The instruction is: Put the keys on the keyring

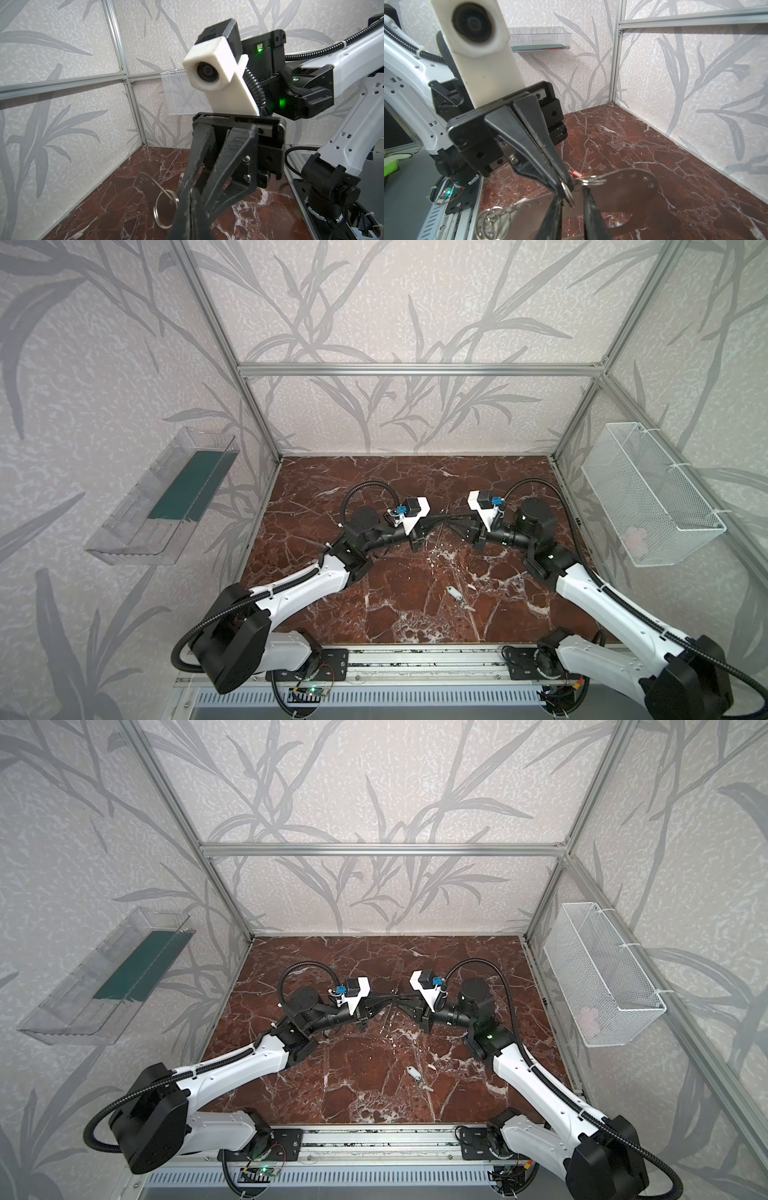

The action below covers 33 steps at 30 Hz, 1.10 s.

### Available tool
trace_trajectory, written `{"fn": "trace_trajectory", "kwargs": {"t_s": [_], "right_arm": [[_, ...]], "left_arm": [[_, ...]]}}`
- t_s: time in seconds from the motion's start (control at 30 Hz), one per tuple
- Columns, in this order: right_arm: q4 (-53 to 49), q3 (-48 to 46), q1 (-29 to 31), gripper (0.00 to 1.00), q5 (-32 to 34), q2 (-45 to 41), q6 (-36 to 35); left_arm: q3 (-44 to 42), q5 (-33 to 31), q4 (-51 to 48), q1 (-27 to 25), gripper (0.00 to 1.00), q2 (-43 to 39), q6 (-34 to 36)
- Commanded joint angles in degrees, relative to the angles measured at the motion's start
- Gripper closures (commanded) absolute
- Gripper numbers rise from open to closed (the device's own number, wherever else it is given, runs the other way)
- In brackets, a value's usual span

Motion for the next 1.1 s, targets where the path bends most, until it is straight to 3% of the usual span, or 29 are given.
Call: {"fn": "trace_trajectory", "kwargs": {"t_s": [0.0,0.23,0.27,0.33,0.43,0.57,0.77,1.07], "right_arm": [[2.8,-0.2,0.0,0.85,-2.7,-0.1,0.5],[0.1,0.0,0.0,0.97,-2.5,-1.0,-1.1],[-0.6,0.2,-0.1,1.0,-2.3,-1.2,-1.4],[-3.5,1.0,-0.1,1.0,-1.8,-1.3,-1.9],[-13.9,4.3,0.0,1.0,-0.4,-0.4,-5.0],[-25.3,8.0,-0.1,1.0,2.8,0.4,-8.8],[-35.7,13.7,-0.1,1.0,5.4,3.3,-11.8],[-44.2,20.2,1.0,1.0,7.7,7.0,-14.2]], "left_arm": [[1.0,2.1,1.3,0.0,1.0,-0.7,-0.5],[1.3,1.4,-1.0,0.0,1.0,-1.3,1.3],[1.5,0.9,-3.0,0.0,0.95,-1.6,2.8],[2.7,-1.9,-9.5,0.0,0.68,-2.4,7.8],[5.5,-6.4,-19.5,0.0,0.59,-4.3,17.3],[9.9,-10.7,-32.1,-0.1,0.6,-5.7,28.5],[13.0,-13.3,-42.6,-1.7,0.64,-6.1,38.8],[15.8,-18.8,-47.1,-5.7,0.71,-2.9,46.2]]}}
